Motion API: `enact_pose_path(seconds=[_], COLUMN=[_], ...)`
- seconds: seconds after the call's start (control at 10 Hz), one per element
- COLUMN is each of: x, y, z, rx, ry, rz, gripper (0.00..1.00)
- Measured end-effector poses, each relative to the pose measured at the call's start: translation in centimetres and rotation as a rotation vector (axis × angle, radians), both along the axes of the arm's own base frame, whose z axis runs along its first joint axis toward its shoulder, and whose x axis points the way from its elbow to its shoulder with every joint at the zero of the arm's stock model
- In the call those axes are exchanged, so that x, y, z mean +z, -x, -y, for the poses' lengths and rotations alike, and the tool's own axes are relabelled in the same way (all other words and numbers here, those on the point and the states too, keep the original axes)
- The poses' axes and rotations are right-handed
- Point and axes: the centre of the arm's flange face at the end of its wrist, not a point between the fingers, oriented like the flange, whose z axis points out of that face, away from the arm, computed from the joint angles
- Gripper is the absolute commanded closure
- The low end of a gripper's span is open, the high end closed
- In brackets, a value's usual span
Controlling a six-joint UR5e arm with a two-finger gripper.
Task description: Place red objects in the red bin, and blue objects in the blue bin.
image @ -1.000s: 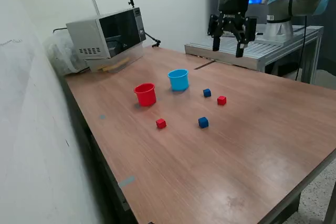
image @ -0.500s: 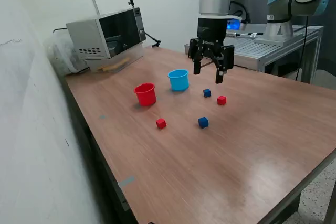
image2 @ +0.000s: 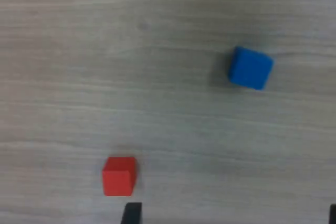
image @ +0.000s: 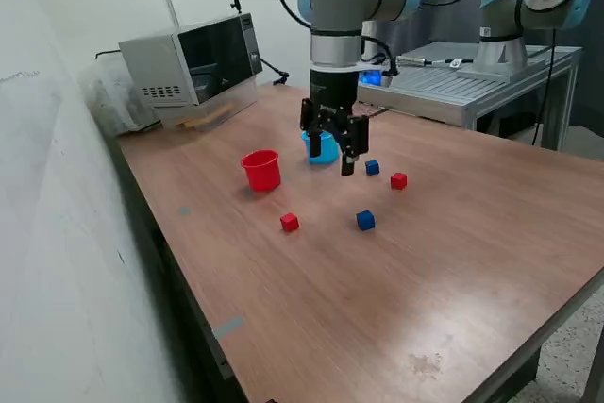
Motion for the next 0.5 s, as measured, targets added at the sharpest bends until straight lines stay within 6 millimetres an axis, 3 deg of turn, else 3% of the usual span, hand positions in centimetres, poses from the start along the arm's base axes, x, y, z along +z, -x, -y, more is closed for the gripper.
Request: enact_pose_path(seconds=[0.5], x=[-1.9], y=[2.8], z=[-4.5], rx=[-0.012], ry=[-0.01], rz=[0.004], gripper=[0.0])
